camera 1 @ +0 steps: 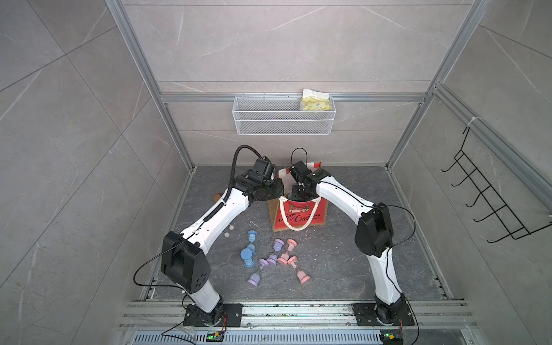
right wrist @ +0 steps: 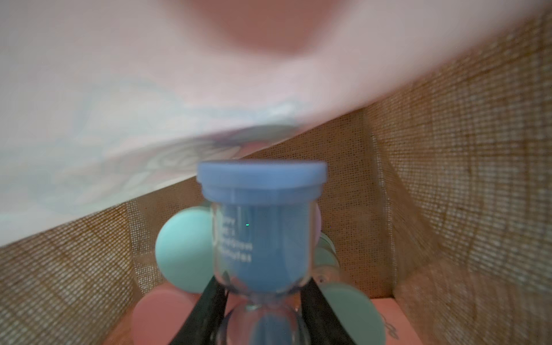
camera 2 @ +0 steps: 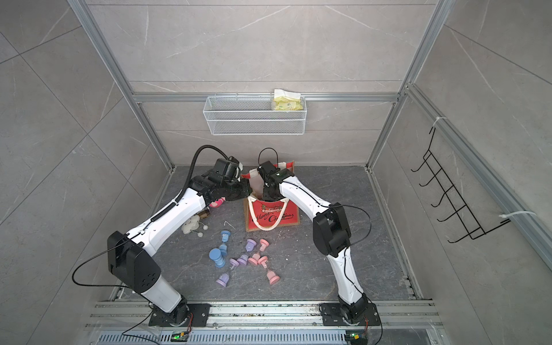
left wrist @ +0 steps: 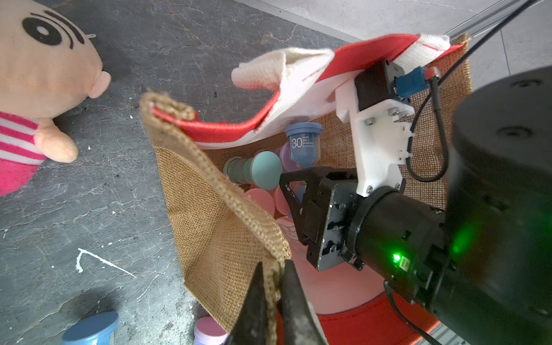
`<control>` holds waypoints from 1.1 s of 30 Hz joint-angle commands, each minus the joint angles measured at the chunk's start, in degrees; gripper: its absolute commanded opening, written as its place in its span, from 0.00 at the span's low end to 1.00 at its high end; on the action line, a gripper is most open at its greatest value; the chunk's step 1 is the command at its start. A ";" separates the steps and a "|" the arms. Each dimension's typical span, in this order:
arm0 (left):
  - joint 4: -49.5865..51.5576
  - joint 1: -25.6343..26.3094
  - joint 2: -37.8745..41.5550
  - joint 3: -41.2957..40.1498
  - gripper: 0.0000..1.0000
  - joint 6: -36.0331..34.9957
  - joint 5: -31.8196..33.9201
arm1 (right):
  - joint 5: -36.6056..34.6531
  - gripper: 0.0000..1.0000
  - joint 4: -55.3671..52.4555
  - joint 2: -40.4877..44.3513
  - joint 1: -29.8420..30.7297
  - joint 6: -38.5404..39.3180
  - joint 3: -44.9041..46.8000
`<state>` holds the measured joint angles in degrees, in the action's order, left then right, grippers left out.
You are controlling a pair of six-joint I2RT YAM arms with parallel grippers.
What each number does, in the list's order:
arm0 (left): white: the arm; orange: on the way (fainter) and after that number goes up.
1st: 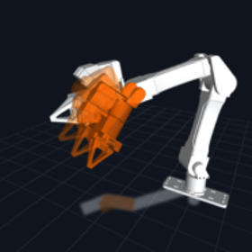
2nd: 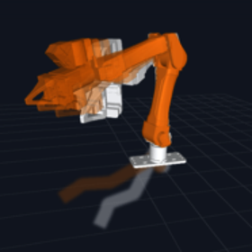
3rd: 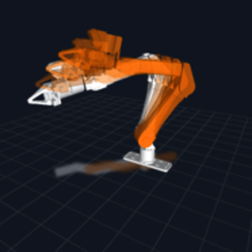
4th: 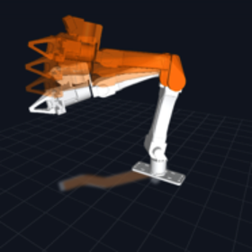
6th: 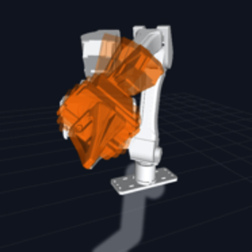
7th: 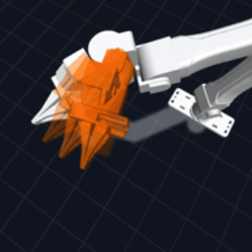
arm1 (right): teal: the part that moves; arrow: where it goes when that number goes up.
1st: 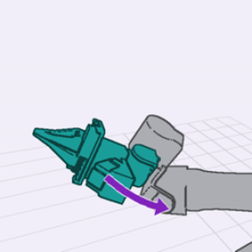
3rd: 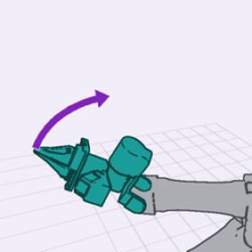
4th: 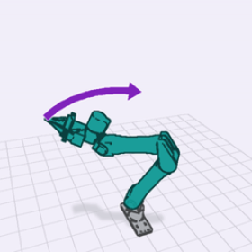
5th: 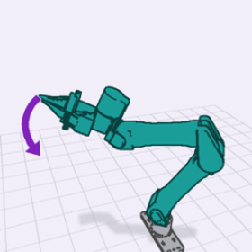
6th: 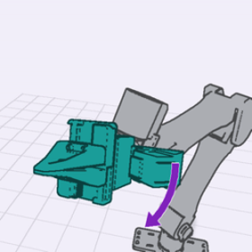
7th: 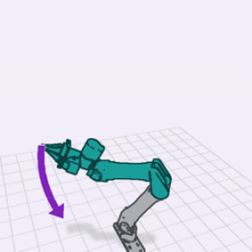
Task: Put the hourglass into the canvas bag
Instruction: Place the hourglass in the canvas bag.
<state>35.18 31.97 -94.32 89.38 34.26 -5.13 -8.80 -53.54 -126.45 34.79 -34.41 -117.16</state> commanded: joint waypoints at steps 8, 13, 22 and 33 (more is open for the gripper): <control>-1.69 0.29 3.18 3.67 0.00 -1.03 -1.21 | -0.30 0.28 -1.67 -2.11 -0.33 -0.70 -2.60; -1.45 0.29 3.14 4.03 0.00 -0.85 -0.50 | -0.58 0.42 -1.82 -1.08 -0.33 -0.35 -3.04; -0.51 0.35 2.65 4.48 0.09 -1.13 0.53 | -0.44 0.60 -2.45 2.92 -0.28 0.11 -3.85; 1.01 0.34 2.40 4.74 0.51 -2.33 2.70 | 1.63 0.76 -2.19 13.04 -0.33 2.40 -1.40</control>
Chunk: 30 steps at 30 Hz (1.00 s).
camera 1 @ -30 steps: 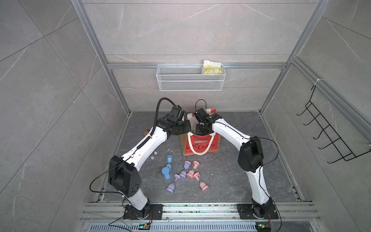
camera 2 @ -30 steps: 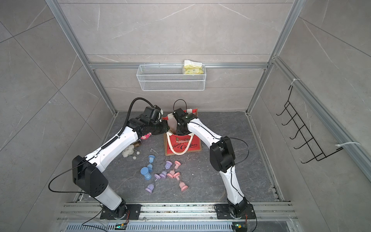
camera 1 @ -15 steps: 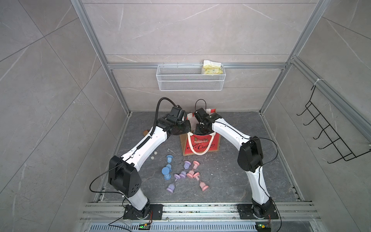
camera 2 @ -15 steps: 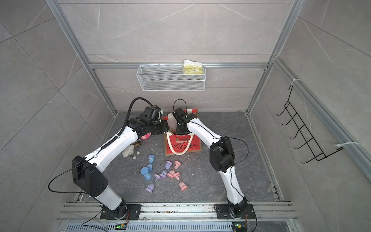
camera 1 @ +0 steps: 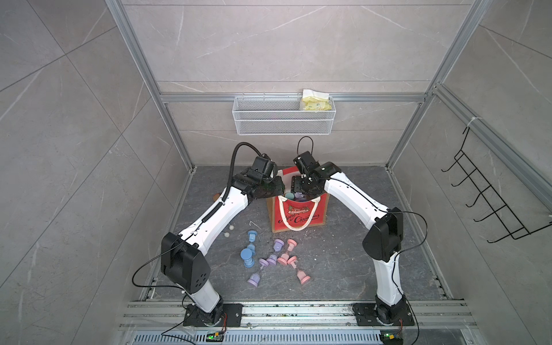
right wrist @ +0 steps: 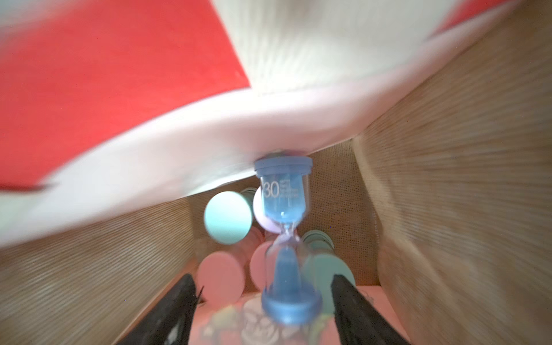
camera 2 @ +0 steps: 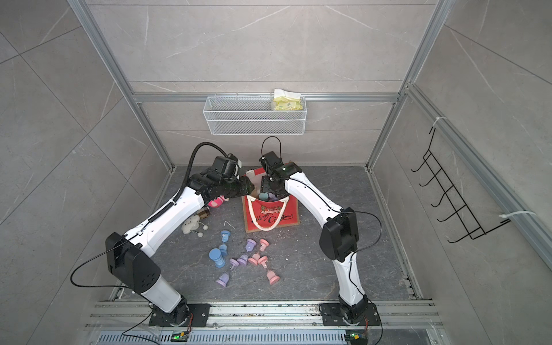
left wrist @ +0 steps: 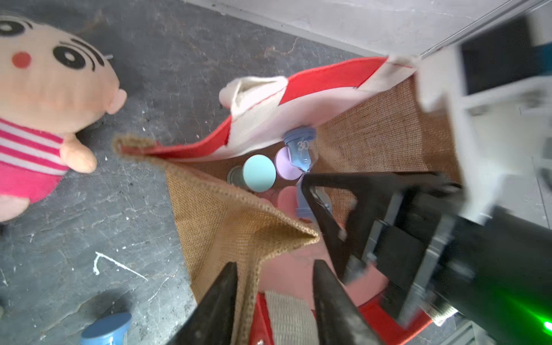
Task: Put the hourglass into the canvas bag
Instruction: Place the hourglass in the canvas bag, then pick up the hourglass from the center of the board.
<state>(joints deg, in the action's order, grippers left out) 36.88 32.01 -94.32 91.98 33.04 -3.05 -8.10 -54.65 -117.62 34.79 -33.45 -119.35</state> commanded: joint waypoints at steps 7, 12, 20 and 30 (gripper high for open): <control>0.59 0.25 3.39 2.15 0.65 -2.33 1.73 | 4.06 0.83 -0.97 13.19 0.21 4.09 5.06; 1.96 0.26 5.02 1.64 0.75 -4.12 2.96 | 3.34 0.87 -3.69 19.58 3.42 7.12 9.13; 4.78 0.25 9.25 -1.00 0.90 -7.23 4.83 | 1.45 0.92 -3.11 32.35 12.76 8.94 25.28; 6.64 0.30 17.83 -9.14 1.00 -9.26 6.22 | 3.94 0.94 2.01 36.35 25.02 10.04 48.24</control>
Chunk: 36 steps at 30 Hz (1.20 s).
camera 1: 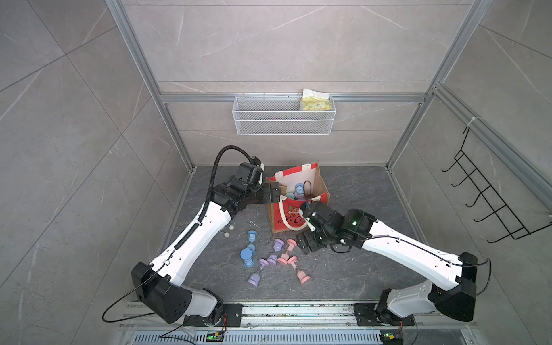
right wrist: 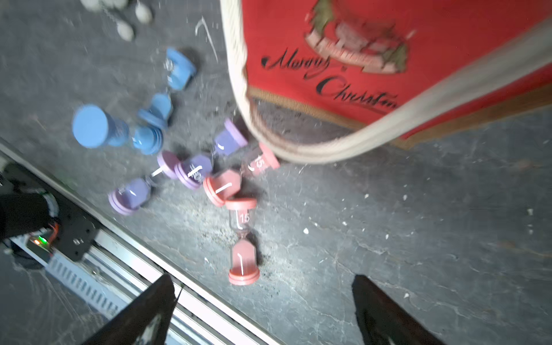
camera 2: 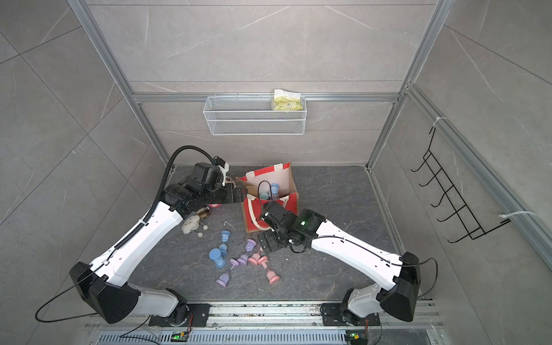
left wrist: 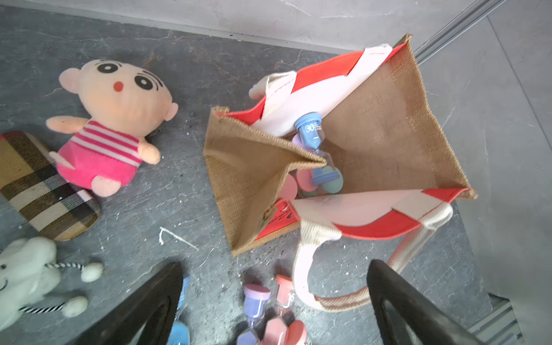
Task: Put the hourglass into the canvas bag
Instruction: Pick up the hourglass from the center of the board.
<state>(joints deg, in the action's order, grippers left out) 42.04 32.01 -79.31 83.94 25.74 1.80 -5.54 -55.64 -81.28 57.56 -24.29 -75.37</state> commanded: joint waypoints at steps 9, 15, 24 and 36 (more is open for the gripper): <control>-0.44 0.28 6.57 -5.12 1.00 -0.34 1.99 | 3.25 0.92 13.17 -8.04 9.50 -1.35 15.56; -1.22 0.25 7.25 -5.98 1.00 0.20 1.99 | 1.78 0.86 15.23 -12.42 10.38 -2.50 17.52; -2.05 0.31 7.17 -5.97 1.00 1.52 2.85 | 0.53 0.75 17.32 -16.62 10.38 -3.70 17.73; -2.21 0.26 6.19 -5.37 1.00 1.86 2.70 | -0.78 0.54 17.32 -18.76 10.37 -5.59 18.93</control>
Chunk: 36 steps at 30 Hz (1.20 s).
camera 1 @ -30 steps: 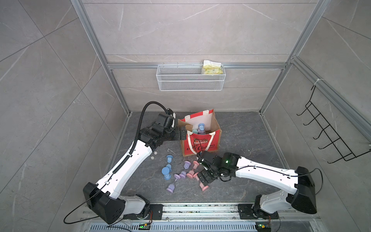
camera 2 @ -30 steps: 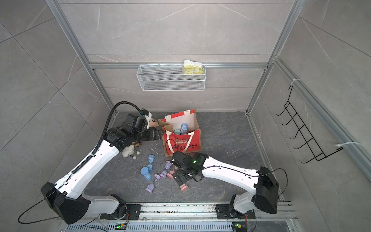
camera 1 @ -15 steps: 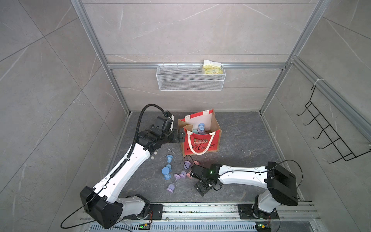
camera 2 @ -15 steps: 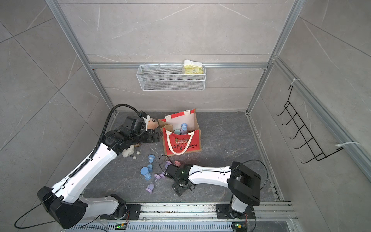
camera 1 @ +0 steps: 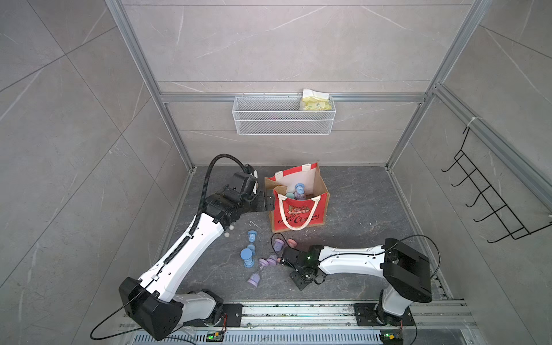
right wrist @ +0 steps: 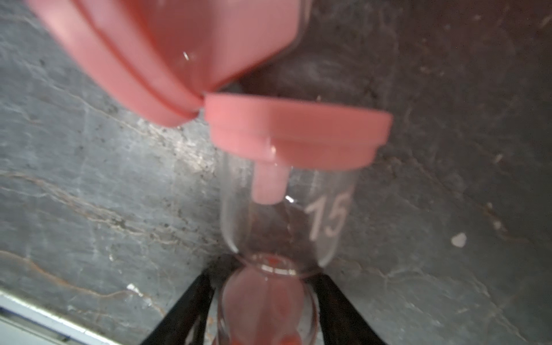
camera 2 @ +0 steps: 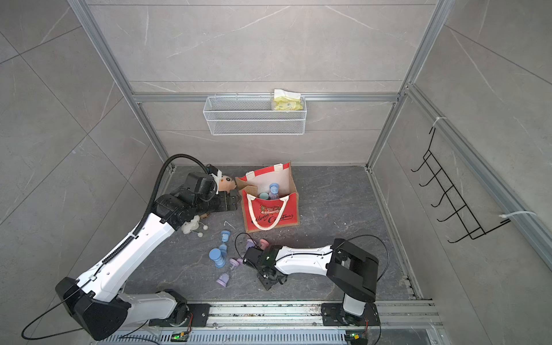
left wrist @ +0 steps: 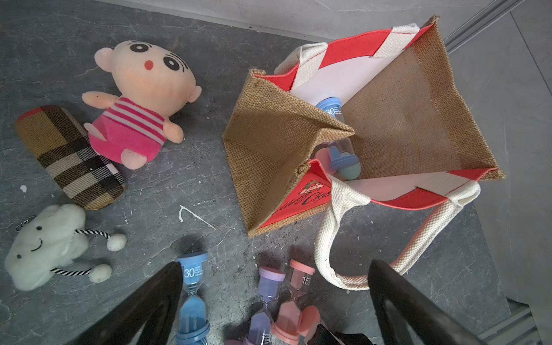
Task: Put the hourglass into the canvas bag
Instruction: Pick up the hourglass from the center of the board.
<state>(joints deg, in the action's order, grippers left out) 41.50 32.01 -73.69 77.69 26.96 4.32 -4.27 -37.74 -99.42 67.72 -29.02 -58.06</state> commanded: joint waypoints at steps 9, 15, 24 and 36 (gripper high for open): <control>-2.02 0.28 0.78 0.48 1.00 1.13 0.08 | -2.23 0.39 -0.67 -0.23 0.13 -1.22 1.37; -2.10 0.25 1.23 0.51 1.00 1.36 -0.10 | -2.49 0.29 -1.63 0.47 0.13 -1.88 0.65; -2.19 0.33 1.18 1.36 1.00 1.34 0.40 | -3.42 0.13 -4.54 4.01 0.13 -2.61 -0.45; -2.49 0.27 0.38 3.44 1.00 1.24 0.67 | -3.97 0.01 -9.81 11.67 -0.40 -2.98 -2.99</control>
<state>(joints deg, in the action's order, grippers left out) 40.45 32.01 -73.69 78.46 27.92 4.43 -6.68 -44.21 -90.76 67.75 -30.96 -58.50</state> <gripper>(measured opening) 0.997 0.390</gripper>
